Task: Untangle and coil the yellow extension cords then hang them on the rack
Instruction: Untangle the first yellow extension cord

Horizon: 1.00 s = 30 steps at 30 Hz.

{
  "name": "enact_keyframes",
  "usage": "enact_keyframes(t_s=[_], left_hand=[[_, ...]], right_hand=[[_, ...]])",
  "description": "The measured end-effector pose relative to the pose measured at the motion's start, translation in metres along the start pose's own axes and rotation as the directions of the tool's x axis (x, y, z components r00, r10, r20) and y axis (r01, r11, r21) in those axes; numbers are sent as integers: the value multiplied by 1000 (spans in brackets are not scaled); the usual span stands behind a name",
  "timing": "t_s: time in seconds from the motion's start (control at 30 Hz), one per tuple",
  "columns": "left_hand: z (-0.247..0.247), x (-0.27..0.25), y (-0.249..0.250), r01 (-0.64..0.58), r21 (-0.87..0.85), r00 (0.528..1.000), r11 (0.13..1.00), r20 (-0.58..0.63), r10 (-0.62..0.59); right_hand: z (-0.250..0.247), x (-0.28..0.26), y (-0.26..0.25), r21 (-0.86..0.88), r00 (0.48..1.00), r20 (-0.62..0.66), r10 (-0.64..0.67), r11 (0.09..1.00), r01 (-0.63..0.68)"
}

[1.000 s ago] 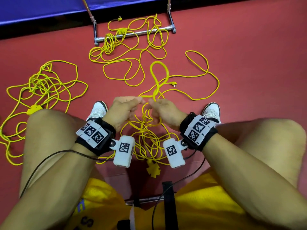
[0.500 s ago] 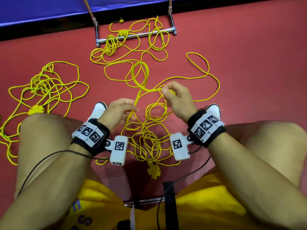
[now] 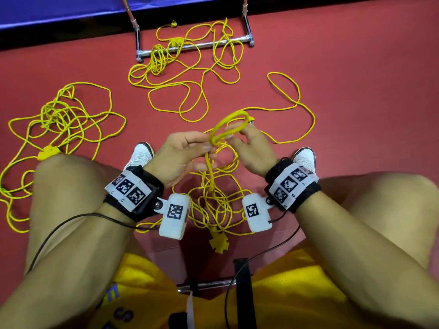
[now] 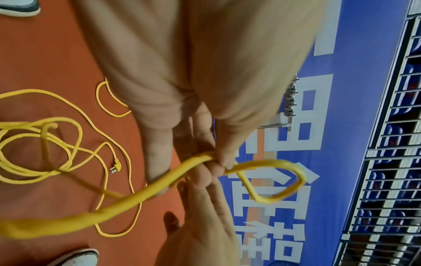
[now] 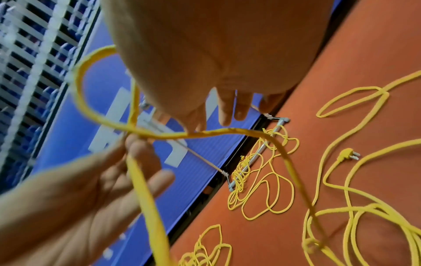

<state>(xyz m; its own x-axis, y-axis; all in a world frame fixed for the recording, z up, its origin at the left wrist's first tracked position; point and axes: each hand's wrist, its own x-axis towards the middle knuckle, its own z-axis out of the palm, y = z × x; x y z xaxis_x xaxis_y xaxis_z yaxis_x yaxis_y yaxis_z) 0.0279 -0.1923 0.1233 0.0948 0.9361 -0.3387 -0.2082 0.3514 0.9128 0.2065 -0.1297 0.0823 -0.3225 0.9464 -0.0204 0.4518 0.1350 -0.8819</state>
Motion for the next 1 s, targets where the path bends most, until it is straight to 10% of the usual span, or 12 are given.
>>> enact_keyframes(t_s=[0.13,0.47,0.63,0.77,0.9,1.0], left_hand=[[3,4,-4,-31,6,995,1000,-99,31],[1,13,-2,-98,164,937,982,-316,147],[-36,20,10,-119,217,819,969,-530,219],[-44,13,5,-15,308,908,951,-395,142],[-32,-1,-5,137,505,988,852,-127,-84],[-14,-11,-22,303,585,931,752,-14,-364]], right_hand=[[20,-18,-11,-142,966,-103,-237,965,221],[17,-22,-29,315,967,162,197,918,-239],[-12,-5,-8,-126,972,-87,219,965,-228],[-46,10,11,-25,878,-392,274,951,-308],[-43,16,2,310,840,-330,431,890,-336],[-41,18,-11,678,866,-179,466,697,-234]])
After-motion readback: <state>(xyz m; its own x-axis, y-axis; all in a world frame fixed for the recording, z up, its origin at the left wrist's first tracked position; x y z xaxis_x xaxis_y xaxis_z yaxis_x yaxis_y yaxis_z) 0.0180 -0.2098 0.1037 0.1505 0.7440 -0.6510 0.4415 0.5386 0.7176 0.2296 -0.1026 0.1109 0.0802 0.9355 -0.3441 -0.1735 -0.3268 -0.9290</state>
